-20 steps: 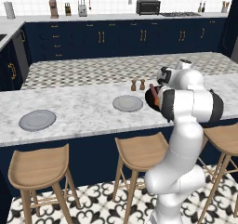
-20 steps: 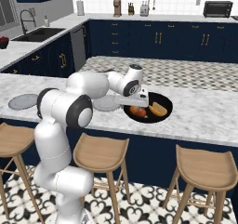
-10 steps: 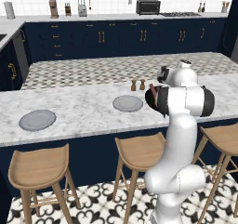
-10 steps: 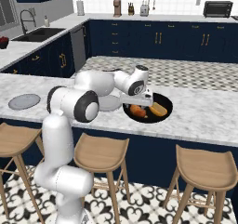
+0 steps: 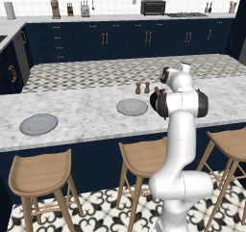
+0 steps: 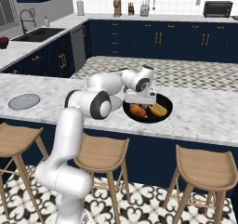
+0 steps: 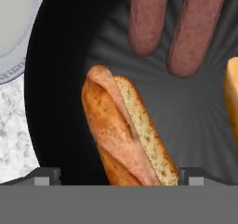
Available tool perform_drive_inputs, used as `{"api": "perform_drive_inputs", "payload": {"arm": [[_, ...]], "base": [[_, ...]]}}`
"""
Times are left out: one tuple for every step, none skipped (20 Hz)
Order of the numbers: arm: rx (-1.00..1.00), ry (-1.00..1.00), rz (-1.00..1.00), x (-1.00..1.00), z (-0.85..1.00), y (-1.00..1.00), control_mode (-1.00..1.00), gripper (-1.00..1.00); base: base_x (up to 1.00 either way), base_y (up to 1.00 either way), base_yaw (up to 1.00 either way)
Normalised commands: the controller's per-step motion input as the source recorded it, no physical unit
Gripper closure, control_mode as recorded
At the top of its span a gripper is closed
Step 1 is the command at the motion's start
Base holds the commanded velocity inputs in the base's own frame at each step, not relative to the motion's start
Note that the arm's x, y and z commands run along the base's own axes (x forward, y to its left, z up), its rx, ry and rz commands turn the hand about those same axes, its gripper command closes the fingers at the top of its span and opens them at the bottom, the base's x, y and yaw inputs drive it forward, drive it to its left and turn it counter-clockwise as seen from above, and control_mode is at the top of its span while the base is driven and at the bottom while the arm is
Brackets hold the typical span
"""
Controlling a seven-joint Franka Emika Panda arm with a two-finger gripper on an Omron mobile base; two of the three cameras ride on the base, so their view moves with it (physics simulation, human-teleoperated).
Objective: Place one bun and one sausage from the bowl on each plate.
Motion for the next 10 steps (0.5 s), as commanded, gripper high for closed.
{"api": "perform_drive_inputs", "payload": {"arm": [[0.00,0.06,0.21,0.31,-0.41,0.00,-1.00,-1.00],[0.00,0.05,0.17,0.07,-0.34,0.00,-1.00,-1.00],[0.00,0.03,0.13,0.00,-0.29,0.00,-1.00,-1.00],[0.00,0.02,0.10,0.00,-0.26,0.00,-1.00,-1.00],[0.00,0.01,0.09,0.00,-0.26,0.04,-1.00,-1.00],[0.00,0.00,0.09,-0.05,-0.24,0.00,-1.00,-1.00],[0.00,0.00,0.09,-0.04,-0.25,0.00,-1.00,-1.00],[0.00,0.00,0.07,-0.01,-0.24,0.02,-1.00,-1.00],[0.00,0.00,0.07,-0.09,-0.26,0.08,-1.00,-1.00],[0.00,0.00,0.06,-0.24,-0.25,0.11,-1.00,-1.00]], "base": [[0.00,0.00,0.00],[0.00,0.00,0.00],[0.00,0.00,0.00],[0.00,0.00,0.00],[0.00,0.00,0.00],[0.00,0.00,0.00],[0.00,0.00,0.00],[0.00,0.00,0.00],[0.00,0.00,0.00],[0.00,0.00,0.00]]}}
